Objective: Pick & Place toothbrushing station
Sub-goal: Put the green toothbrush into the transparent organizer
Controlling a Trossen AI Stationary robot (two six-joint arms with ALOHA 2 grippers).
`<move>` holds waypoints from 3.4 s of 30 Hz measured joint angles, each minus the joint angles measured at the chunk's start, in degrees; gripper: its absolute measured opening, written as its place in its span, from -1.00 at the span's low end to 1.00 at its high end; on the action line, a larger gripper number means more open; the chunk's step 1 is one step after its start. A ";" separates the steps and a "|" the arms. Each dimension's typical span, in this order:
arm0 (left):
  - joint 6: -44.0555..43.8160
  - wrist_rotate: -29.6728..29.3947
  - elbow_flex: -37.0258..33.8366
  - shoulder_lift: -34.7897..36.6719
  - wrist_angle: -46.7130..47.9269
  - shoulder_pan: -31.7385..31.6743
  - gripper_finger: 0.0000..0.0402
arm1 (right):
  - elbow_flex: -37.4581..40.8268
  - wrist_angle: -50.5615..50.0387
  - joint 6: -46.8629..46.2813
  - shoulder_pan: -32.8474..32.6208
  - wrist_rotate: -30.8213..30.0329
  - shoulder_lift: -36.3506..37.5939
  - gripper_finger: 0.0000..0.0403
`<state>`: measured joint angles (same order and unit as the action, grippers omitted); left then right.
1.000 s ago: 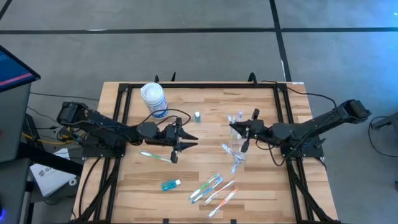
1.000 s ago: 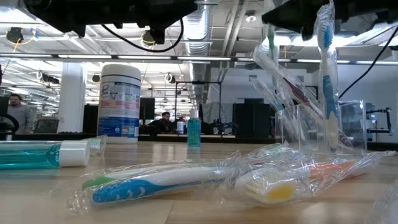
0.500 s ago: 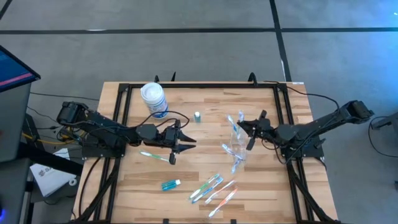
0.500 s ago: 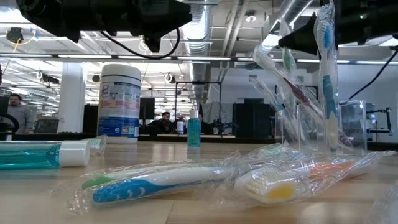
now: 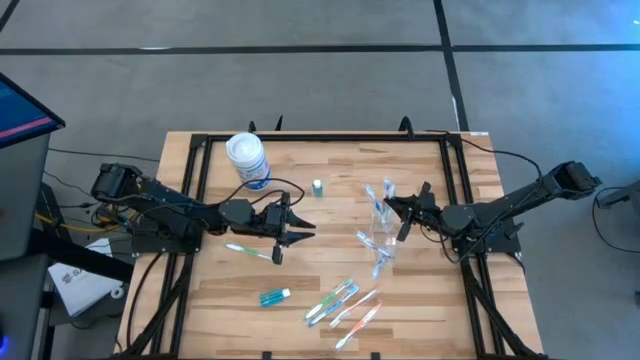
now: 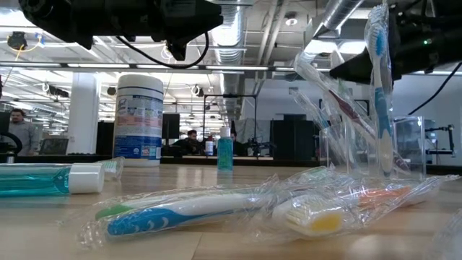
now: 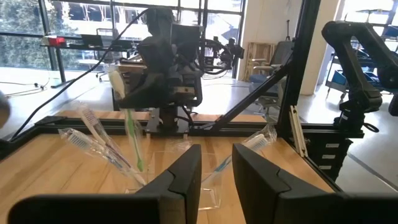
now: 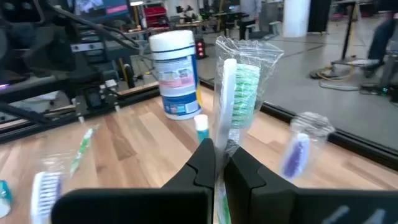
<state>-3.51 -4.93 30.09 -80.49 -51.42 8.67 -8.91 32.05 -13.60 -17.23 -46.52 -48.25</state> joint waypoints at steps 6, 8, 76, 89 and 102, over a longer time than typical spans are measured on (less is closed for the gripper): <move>0.01 0.02 0.00 -0.02 0.00 0.00 -0.57 | 0.00 0.17 -1.49 0.00 -0.14 -1.79 -0.98; 0.02 0.04 0.00 -0.02 0.00 0.00 -0.57 | 0.00 0.15 -2.09 0.00 -0.13 -3.12 -0.98; 0.04 0.22 0.05 -0.02 1.52 -0.02 -0.57 | -1.55 3.05 2.97 -0.45 -1.61 -8.60 0.02; -1.76 0.66 0.06 -0.02 9.53 0.11 -0.57 | -1.55 -3.39 5.85 -5.40 -1.60 2.39 -0.16; -2.05 0.73 0.09 6.68 32.08 5.56 -0.57 | -1.55 -2.97 7.68 -11.31 -1.58 6.01 -0.22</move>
<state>-5.55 -4.19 30.17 -73.81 -19.34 14.22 -10.46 29.09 -5.92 -28.54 -48.10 -42.24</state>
